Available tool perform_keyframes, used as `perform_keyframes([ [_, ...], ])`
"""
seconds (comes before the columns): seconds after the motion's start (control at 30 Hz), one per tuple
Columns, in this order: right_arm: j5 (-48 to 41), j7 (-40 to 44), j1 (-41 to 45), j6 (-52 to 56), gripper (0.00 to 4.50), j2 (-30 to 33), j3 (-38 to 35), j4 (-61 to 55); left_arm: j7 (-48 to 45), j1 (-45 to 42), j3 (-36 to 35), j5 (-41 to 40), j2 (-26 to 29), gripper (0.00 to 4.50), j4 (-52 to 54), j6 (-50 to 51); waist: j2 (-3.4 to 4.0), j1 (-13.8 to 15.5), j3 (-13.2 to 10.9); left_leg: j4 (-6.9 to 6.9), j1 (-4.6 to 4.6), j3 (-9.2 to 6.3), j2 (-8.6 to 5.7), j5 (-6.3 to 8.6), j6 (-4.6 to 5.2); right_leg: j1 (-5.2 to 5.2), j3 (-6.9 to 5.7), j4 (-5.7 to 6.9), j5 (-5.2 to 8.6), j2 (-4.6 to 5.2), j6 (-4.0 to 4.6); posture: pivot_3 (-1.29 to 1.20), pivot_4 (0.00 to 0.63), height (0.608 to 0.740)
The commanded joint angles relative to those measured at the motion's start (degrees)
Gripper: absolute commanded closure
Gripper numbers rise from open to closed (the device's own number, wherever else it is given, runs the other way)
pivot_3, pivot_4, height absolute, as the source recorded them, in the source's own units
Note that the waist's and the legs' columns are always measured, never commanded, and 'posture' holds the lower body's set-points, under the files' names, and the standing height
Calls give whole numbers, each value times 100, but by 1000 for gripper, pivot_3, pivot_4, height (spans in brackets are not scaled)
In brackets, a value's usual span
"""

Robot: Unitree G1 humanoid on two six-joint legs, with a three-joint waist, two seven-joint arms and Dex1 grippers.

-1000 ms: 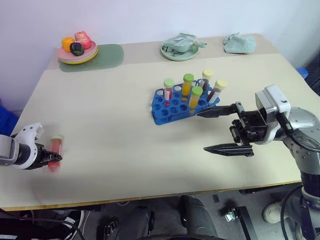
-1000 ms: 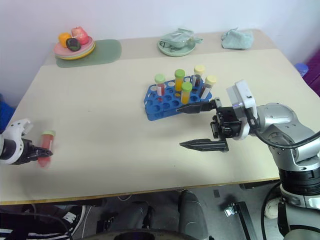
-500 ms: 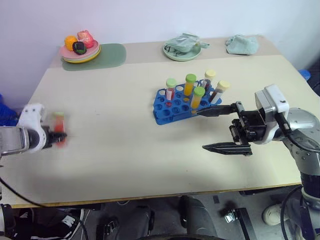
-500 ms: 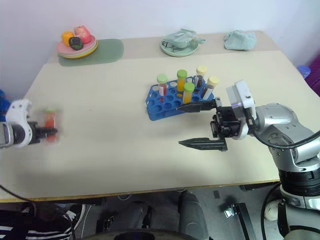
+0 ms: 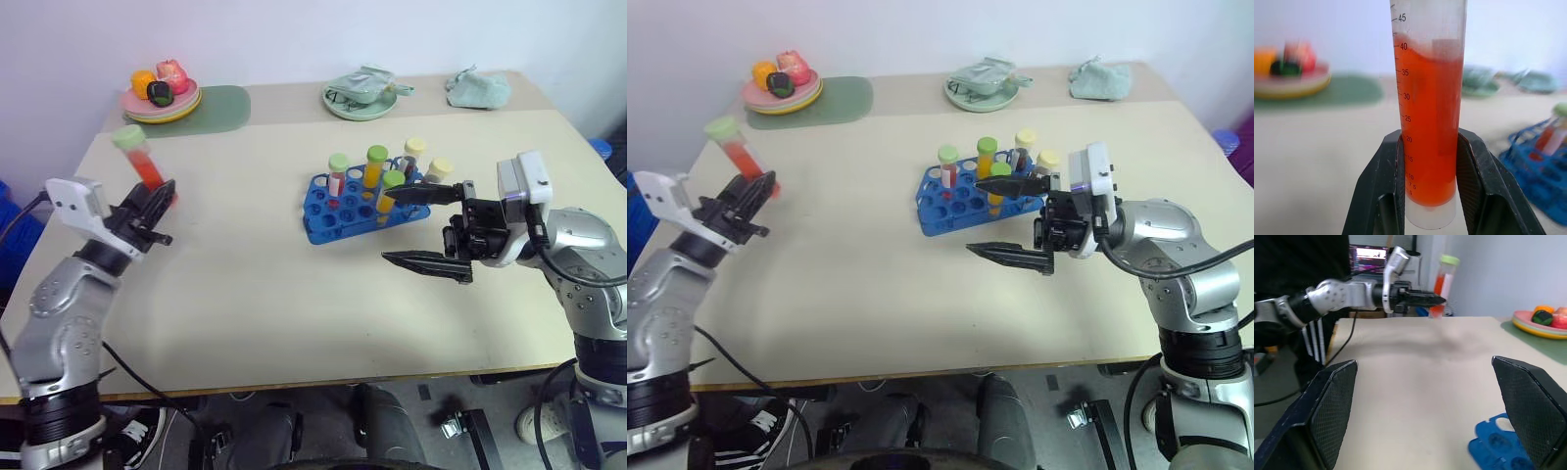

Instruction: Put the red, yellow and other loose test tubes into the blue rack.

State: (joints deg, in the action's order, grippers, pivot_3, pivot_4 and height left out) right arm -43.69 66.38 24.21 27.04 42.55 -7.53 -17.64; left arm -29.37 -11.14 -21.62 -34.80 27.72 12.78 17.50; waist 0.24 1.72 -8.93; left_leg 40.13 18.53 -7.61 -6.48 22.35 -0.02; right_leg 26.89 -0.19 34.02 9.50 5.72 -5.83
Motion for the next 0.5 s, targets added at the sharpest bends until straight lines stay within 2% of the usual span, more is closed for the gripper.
perform_keyframes([
  [0.03, 132, -142, -134, -189, 0, 35, -231, -52, -737, -424, 628, 525, -231, 3687, -373, -1164, -2, 76, 1, 0, -4, 0, 0, 0, 0, -3, 0, -1, 0, -1, 0, 0, 150, 740],
  [0.27, 273, -340, -678, -286, 0, 203, -591, -201, -1469, -1808, 1705, 1269, -1325, 3687, -2470, -2695, -6, 58, 3, 5, -8, -5, -2, 1, 4, -16, -6, -8, -3, -2, -4, 0, 150, 740],
  [0.5, 449, -566, -1311, -418, 0, 375, -1053, -319, -1697, -2595, 2107, 1607, -2256, 3687, -4023, -3677, -6, 62, 3, 1, -9, -2, 5, 0, 4, -13, -5, -9, -3, -7, -4, 0, 150, 740],
])
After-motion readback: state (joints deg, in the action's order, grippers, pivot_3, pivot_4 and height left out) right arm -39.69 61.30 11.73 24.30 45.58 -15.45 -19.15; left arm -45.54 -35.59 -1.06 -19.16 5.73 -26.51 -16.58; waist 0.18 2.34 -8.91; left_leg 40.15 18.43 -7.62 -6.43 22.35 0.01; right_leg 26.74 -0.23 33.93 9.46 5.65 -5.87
